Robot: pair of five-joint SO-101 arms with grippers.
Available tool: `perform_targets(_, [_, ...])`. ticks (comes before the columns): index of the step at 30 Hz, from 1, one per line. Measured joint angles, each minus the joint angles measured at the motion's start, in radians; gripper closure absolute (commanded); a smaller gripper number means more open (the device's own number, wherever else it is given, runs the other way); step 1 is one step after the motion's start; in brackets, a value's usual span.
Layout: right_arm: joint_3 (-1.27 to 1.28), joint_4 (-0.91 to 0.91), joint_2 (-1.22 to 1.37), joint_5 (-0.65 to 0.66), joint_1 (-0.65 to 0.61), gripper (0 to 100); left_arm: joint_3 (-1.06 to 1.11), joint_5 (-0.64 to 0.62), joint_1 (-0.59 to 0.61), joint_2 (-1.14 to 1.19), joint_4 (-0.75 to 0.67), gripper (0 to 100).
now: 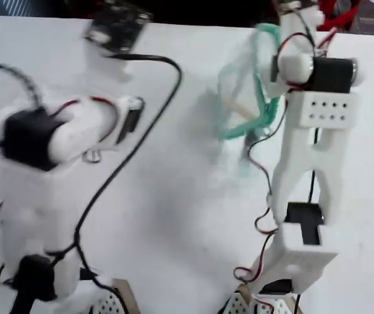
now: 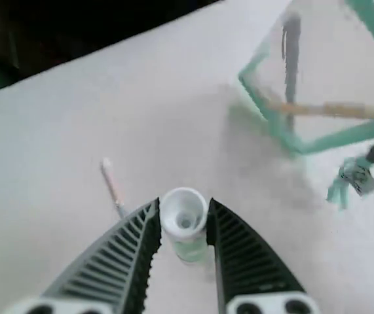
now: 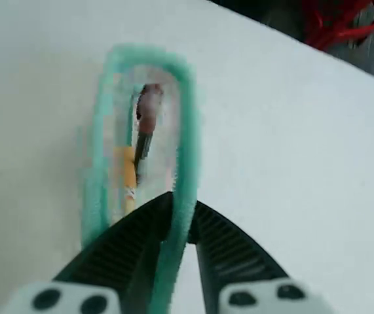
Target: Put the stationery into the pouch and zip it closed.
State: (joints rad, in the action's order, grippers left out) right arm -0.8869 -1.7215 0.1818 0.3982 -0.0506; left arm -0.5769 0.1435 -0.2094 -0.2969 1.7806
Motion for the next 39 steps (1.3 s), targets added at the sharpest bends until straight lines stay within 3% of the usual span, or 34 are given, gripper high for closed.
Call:
perform_targets(7, [0.129,0.000,-0.130,-0.028,-0.196,98.1,-0.035,-0.005,0.023,-0.110,-0.003,98])
perform_targets(12, [0.235,0.000,-0.193,-0.075,-0.285,98.1,-0.035,-0.133,0.023,-0.124,-0.072,98])
perform_targets(18, [0.333,0.000,-0.230,-0.155,-0.249,98.0,0.006,-0.331,0.025,-0.126,-0.261,97])
perform_targets(25, [0.381,0.002,-0.235,-0.199,-0.235,98.0,0.321,-0.491,0.025,-0.124,-0.634,97])
perform_targets(29, [0.387,0.012,-0.235,-0.227,-0.232,98.0,0.465,-0.506,-0.018,-0.123,-0.815,97])
perform_targets(34, [0.387,0.015,-0.235,-0.236,-0.236,98.0,0.488,-0.506,-0.127,-0.123,-0.899,97])
perform_targets(39, [0.390,0.015,-0.235,-0.258,-0.238,98.0,0.568,-0.505,-0.157,-0.124,-1.039,97])
